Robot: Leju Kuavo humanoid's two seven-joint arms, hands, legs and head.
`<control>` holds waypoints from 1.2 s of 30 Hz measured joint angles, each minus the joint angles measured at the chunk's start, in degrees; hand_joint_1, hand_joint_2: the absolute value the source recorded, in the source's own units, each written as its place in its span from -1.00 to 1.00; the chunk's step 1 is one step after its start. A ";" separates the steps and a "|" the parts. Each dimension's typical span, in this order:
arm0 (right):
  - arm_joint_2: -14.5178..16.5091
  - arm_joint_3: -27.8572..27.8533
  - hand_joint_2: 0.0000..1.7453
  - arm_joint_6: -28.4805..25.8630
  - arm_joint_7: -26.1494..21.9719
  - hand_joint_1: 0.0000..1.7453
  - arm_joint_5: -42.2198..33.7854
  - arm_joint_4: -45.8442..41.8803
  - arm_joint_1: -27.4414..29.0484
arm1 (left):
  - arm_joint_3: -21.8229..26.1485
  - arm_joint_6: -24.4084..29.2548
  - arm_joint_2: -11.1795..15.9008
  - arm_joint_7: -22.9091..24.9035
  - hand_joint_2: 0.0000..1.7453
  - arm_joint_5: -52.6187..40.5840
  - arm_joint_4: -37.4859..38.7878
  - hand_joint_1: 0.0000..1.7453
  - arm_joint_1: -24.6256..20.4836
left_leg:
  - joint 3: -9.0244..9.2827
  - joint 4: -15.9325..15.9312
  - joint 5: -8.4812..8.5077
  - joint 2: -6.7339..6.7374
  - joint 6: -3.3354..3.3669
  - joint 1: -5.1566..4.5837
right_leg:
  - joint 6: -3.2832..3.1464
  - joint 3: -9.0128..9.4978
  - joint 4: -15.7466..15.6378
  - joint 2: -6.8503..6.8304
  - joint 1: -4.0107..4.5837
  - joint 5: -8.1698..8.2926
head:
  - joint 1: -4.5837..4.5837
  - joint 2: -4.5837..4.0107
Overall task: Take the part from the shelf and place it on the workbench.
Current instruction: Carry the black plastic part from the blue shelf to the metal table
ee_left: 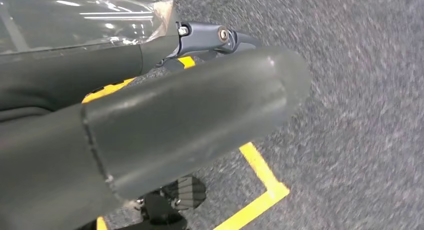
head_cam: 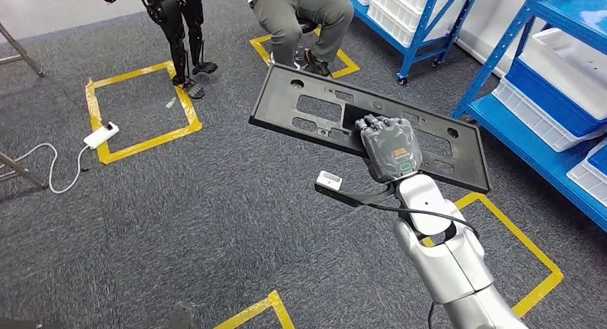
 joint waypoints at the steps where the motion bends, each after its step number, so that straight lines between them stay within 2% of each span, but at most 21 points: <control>1: -0.08 -0.03 1.00 -0.01 0.01 0.98 0.00 -0.02 0.17 | 0.04 0.00 0.00 0.00 -1.00 -0.02 -0.03 -1.00 -0.05 | -0.01 -0.02 -0.01 -0.73 0.33 -0.15 | -0.35 -2.21 4.23 1.20 0.08 -1.61 | 0.09 0.00; 3: -0.22 -0.06 1.00 -0.01 0.02 0.98 0.02 -0.03 0.67 | 0.07 -0.02 -0.01 0.02 -1.00 -0.06 -0.03 -1.00 -0.06 | 0.00 -0.01 -0.08 -2.50 0.65 -0.63 | -0.46 -6.13 10.65 2.03 0.47 -3.17 | 0.20 0.00; 4: -0.26 -0.07 1.00 -0.02 0.02 0.98 0.03 -0.03 0.88 | 0.09 -0.02 -0.01 0.03 -1.00 -0.07 -0.03 -1.00 -0.03 | 0.04 0.00 -0.09 -3.45 0.70 -0.88 | -0.28 -6.82 10.86 2.23 0.69 -2.57 | 0.23 0.00; 6: -0.26 -0.11 1.00 -0.04 0.01 0.98 0.09 -0.04 1.02 | 0.19 -0.03 0.00 0.04 -1.00 -0.07 -0.03 -1.00 0.00 | 0.17 0.03 -0.08 -5.26 0.73 -1.26 | 0.11 -5.11 5.04 3.23 0.99 0.94 | 0.24 0.00; 8: -0.16 -0.09 1.00 -0.03 -0.16 0.98 0.16 0.00 0.82 | 0.29 -0.03 0.00 0.02 -1.00 -0.07 -0.03 -1.00 0.03 | 0.08 0.14 -0.09 -6.72 0.61 -1.53 | -0.33 -2.32 -2.08 5.59 1.20 4.38 | 0.24 0.00; 10: 0.19 0.09 1.00 -0.03 -0.45 0.98 0.23 0.10 0.56 | 0.34 -0.02 0.01 -0.02 -1.00 -0.07 -0.02 -1.00 0.19 | -0.24 0.16 0.01 -7.79 0.27 -1.62 | -1.35 -1.30 -4.57 6.56 1.54 5.55 | 0.23 0.00; 12: 0.77 0.27 1.00 -0.03 -0.58 0.98 0.32 0.19 0.35 | 0.36 0.03 0.11 -0.08 -1.00 -0.07 -0.02 -1.00 0.49 | -0.49 0.15 0.06 -8.37 -0.19 -1.64 | -2.25 -1.06 -4.87 5.31 1.46 5.80 | 0.22 0.00; 14: 1.41 0.37 1.00 -0.04 -0.60 0.98 0.37 0.29 0.12 | 0.37 0.10 0.24 -0.16 -1.00 -0.07 -0.02 -1.00 0.66 | -1.51 2.37 -1.47 -6.08 -0.72 -1.84 | -3.26 -0.62 -5.32 4.00 1.04 5.98 | 0.04 0.00; 16: 1.86 0.44 1.00 -0.05 -0.65 0.98 0.37 0.48 -0.01 | 0.37 0.13 0.34 -0.27 -1.00 -0.07 -0.02 -1.00 0.66 | -4.56 8.88 -5.00 -2.61 -1.28 -1.76 | -4.07 -0.34 -5.48 2.61 1.16 5.86 | -0.15 0.00; 18: 2.24 0.54 1.00 -0.09 -0.68 0.98 0.46 0.77 0.02 | 0.37 0.13 0.40 -0.34 -1.00 -0.07 -0.02 -1.00 0.72 | -7.88 15.39 -7.46 -1.37 -1.78 -1.34 | -4.37 -0.26 -5.47 1.06 1.38 5.70 | -0.16 0.00; 19: 2.51 0.62 1.00 -0.11 -0.68 0.98 0.56 0.92 0.04 | 0.38 0.14 0.44 -0.37 -1.00 -0.06 -0.02 -1.00 0.78 | -8.30 16.11 -7.26 -1.14 -1.97 -1.17 | -4.42 -0.25 -5.47 0.30 1.42 5.64 | -0.18 0.00; 21: 3.18 0.85 1.00 -0.17 -0.61 0.98 0.88 1.11 0.07 | 0.44 0.20 0.56 -0.43 -1.00 -0.01 -0.02 -1.00 0.86 | -5.54 10.98 -4.32 -0.10 -2.12 -0.93 | -4.32 -0.14 -5.46 -1.04 1.42 5.45 | -0.20 0.00; 23: 3.75 1.10 1.00 -0.21 -0.50 0.98 1.15 1.16 0.04 | 0.53 0.31 0.69 -0.52 -1.00 0.12 -0.03 -1.00 0.83 | -1.18 3.29 -1.61 2.37 -1.75 -1.09 | -3.86 0.08 -5.42 -2.11 1.78 5.09 | -0.15 0.00; 25: 4.12 1.36 1.00 -0.24 -0.43 0.98 1.28 1.21 -0.02 | 0.62 0.38 0.74 -0.60 -1.00 0.28 -0.03 -1.00 0.86 | 0.48 0.24 -0.93 3.25 -1.06 -1.48 | -3.32 0.26 -5.40 -3.07 2.22 4.79 | 0.07 0.00; 27: 4.53 1.62 1.00 -0.25 -0.39 0.98 1.37 1.29 -0.04 | 0.71 0.42 0.75 -0.62 -1.00 0.42 -0.02 -1.00 1.03 | 0.44 -0.05 -0.67 1.95 -0.27 -1.60 | -2.81 0.31 -5.42 -3.95 2.42 4.52 | 0.22 0.00; 29: 4.83 1.87 1.00 -0.32 -0.35 0.98 1.43 1.39 -0.03 | 0.84 0.44 0.73 -0.61 -1.00 0.50 -0.02 -1.00 1.19 | 0.76 -0.72 -0.22 0.84 0.58 -1.46 | -2.49 -0.38 -3.66 -2.51 2.23 3.35 | 0.26 0.00; 31: 4.85 2.07 1.00 -0.53 -0.30 0.98 1.51 1.58 0.07 | 0.95 0.46 0.69 -0.61 -1.00 0.55 -0.02 -1.00 1.15 | 0.96 -1.08 0.08 -0.35 1.14 -1.34 | -2.74 -3.21 2.54 0.46 1.75 0.56 | 0.47 0.00; 33: 4.79 2.17 1.00 -0.70 -0.24 0.98 1.62 1.96 0.38 | 1.05 0.50 0.66 -0.59 -1.00 0.58 -0.02 -1.00 1.12 | 0.93 -1.06 0.12 -1.92 1.29 -1.31 | -2.75 -6.98 9.92 1.86 1.48 -1.85 | 0.62 0.00; 34: 4.75 2.20 1.00 -0.72 -0.21 0.98 1.66 2.17 0.56 | 1.11 0.55 0.64 -0.58 -1.00 0.60 -0.02 -1.00 1.17 | 0.93 -1.04 0.13 -2.79 1.27 -1.30 | -2.41 -7.88 11.38 2.07 1.35 -1.95 | 0.63 0.00; 35: 4.71 2.22 1.00 -0.73 -0.19 0.98 1.69 2.32 0.67 | 1.18 0.60 0.64 -0.57 -1.00 0.61 -0.02 -1.00 1.22 | 0.94 -1.00 0.15 -3.65 1.23 -1.27 | -1.89 -7.65 10.46 2.19 1.18 -1.12 | 0.63 0.00; 36: 4.68 2.23 1.00 -0.74 -0.18 0.98 1.71 2.41 0.71 | 1.23 0.64 0.63 -0.56 -1.00 0.62 -0.02 -1.00 1.24 | 0.94 -0.91 0.15 -4.46 1.13 -1.21 | -1.25 -6.34 7.32 2.51 0.88 0.43 | 0.63 0.00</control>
